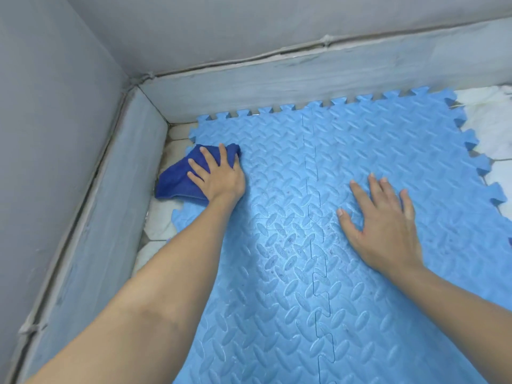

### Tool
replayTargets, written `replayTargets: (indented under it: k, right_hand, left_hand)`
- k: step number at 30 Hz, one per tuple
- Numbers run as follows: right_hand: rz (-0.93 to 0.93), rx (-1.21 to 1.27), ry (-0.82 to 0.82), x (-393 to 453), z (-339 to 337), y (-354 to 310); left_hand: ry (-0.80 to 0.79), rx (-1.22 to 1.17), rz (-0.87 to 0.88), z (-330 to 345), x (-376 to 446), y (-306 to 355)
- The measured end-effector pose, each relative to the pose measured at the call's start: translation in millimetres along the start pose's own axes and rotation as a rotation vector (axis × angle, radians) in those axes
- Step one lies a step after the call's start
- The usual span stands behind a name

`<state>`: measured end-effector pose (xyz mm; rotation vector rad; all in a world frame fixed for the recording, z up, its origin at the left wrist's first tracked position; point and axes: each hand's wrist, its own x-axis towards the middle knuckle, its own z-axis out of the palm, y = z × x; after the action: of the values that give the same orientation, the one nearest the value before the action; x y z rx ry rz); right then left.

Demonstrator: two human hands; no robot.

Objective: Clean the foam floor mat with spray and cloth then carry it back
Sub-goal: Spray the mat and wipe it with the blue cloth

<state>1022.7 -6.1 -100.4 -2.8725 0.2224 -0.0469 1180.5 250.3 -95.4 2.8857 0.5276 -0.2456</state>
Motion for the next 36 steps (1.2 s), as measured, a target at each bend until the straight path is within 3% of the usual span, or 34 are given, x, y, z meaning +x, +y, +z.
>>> replayTargets:
  k: [6, 8, 10, 13, 15, 18, 22, 24, 26, 30, 32, 36]
  right_hand:
    - [0.01, 0.003, 0.027, 2.2, -3.1, -2.4]
    - [0.016, 0.004, 0.026, 3.6, -4.4, -3.3]
    - [0.016, -0.003, 0.017, 3.0, -5.0, -3.3]
    - [0.025, -0.005, 0.018, 1.8, -4.9, -3.5]
    - [0.029, -0.01, 0.017, 3.3, -3.1, -3.8]
    - [0.031, -0.007, 0.011, 2.2, -4.0, -3.4]
    - [0.034, -0.011, 0.028, 0.5, -4.0, -5.3]
    - [0.036, -0.001, 0.037, 3.0, -4.5, -6.4]
    - [0.032, 0.014, 0.039, 4.4, -5.1, -6.0]
    - [0.024, 0.028, 0.03, 1.7, -3.5, -4.5]
    - [0.02, 0.027, 0.032, 1.1, -2.0, -3.5]
    - [0.01, 0.036, 0.014, 1.4, -3.4, -4.1]
  left_hand:
    - [-0.075, 0.191, 0.806, 15.8, -44.9, 65.8]
    - [-0.111, 0.17, 0.917, 9.2, -27.3, 64.3]
    - [-0.073, 0.128, 0.801, 0.6, 6.6, 49.2]
    - [-0.007, 0.047, 0.382, -15.6, 57.9, 6.3]
    - [-0.025, 0.045, 0.26, -18.8, 64.0, -14.3]
    - [-0.065, 0.087, 0.42, -12.4, 21.4, -13.3]
    - [-0.162, 0.116, 0.871, 2.4, -66.2, -7.5]
    - [-0.144, 0.198, 1.047, 6.1, -72.1, -8.1]
    - [-0.074, 0.194, 0.973, 4.9, -45.0, 0.9]
    - [-0.009, -0.006, 0.389, -0.4, 0.0, 0.4]
    - [-0.029, 0.0, 0.391, 2.1, -7.7, -7.1]
    - [-0.077, 0.064, 0.629, 10.5, -79.8, -25.4]
